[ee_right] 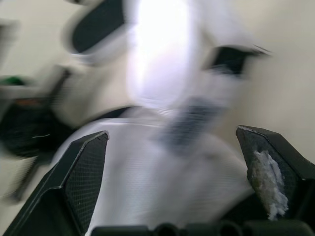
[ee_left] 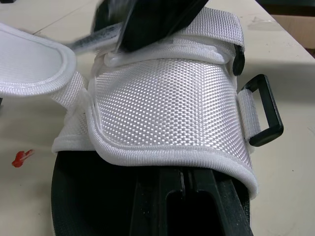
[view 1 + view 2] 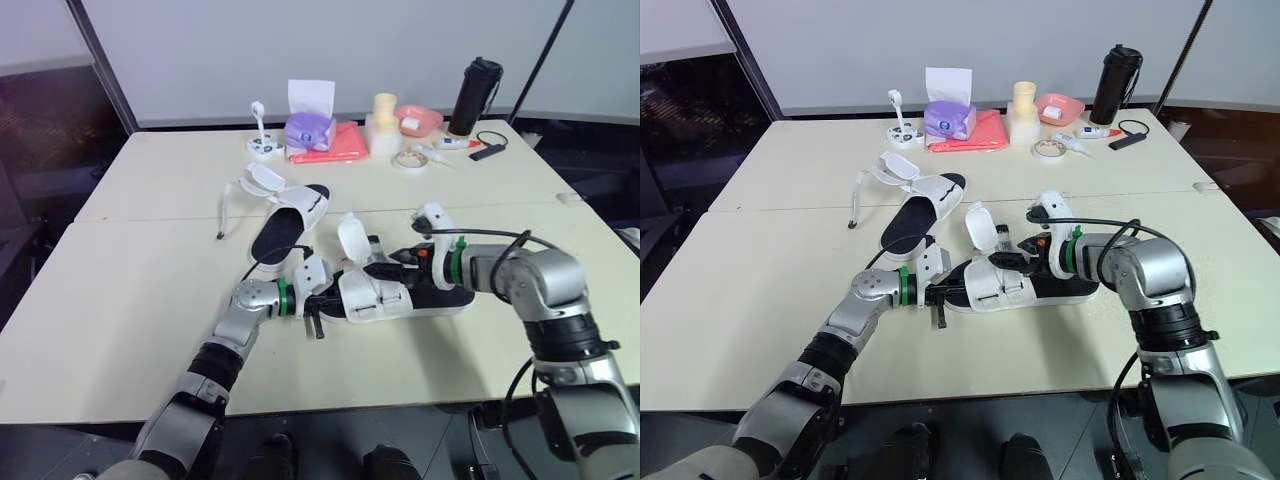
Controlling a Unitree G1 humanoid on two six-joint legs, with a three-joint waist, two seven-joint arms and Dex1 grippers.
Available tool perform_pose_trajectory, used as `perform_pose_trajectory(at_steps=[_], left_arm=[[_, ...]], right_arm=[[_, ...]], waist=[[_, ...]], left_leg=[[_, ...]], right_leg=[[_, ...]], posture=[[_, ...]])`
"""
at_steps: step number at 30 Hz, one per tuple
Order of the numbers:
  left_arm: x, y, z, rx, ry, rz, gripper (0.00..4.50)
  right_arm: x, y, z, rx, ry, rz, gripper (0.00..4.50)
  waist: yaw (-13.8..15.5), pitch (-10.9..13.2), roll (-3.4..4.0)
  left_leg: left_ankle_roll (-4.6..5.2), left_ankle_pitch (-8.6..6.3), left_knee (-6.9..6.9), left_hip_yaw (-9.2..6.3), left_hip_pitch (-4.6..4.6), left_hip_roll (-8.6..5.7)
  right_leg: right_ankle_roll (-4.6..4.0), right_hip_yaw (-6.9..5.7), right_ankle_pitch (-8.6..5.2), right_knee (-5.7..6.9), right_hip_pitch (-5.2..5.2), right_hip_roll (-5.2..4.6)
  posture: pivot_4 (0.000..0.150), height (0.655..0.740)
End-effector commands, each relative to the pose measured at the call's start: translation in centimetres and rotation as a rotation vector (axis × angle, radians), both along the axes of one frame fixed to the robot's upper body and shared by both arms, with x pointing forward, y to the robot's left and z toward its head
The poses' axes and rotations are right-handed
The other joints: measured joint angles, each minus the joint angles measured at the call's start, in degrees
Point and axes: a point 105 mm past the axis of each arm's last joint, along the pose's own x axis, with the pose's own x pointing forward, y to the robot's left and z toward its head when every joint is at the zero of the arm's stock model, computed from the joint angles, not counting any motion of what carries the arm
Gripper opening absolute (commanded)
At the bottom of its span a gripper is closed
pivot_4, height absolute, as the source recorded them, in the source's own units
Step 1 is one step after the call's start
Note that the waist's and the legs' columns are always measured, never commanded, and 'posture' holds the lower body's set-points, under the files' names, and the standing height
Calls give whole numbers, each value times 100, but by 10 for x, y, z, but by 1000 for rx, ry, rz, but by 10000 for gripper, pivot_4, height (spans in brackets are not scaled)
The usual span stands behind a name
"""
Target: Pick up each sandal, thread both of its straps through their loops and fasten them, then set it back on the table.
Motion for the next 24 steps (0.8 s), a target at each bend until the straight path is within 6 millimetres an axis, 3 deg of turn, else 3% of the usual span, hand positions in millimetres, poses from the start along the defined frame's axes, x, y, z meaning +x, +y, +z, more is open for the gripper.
perform_pose_trajectory(at_steps=[1, 6, 10, 17, 24], left_arm=[[-4, -1, -11, 29, 31, -6, 0], [-4, 1, -11, 33, 29, -3, 0], [-4, 0, -10, 29, 29, -2, 0], [-3, 1, -10, 29, 26, 2, 0], [-3, 1, -10, 30, 26, 3, 0]], right_arm=[[11, -6, 25, 4, -91, -49, 44376], [28, -14, 57, 27, -179, -104, 44376], [37, -19, 66, 21, -205, -128, 44376], [33, -15, 48, -58, -176, -53, 44376], [31, -13, 16, -189, -144, 2, 44376]], waist=[[-3, 0, 0], [-15, 0, 1], [-20, 0, 1], [-32, 0, 1], [-42, 0, 1]], left_leg=[[0, 0, 0, 0, 0, 0], [0, 0, 2, 0, 0, -1], [0, 0, -2, 0, 1, -1], [0, 0, -2, 1, 0, -1], [0, 0, -1, 1, 1, -2]], right_leg=[[0, 0, 0, 0, 0, 0], [0, 0, 0, 4, -1, 0], [0, -1, 0, 6, -2, 1], [0, 0, 0, 7, -3, 1], [0, 0, 0, 8, -3, 1]], posture=[[1500, 7400], [1500, 7400], [1500, 7400], [1500, 7400], [1500, 7400]])
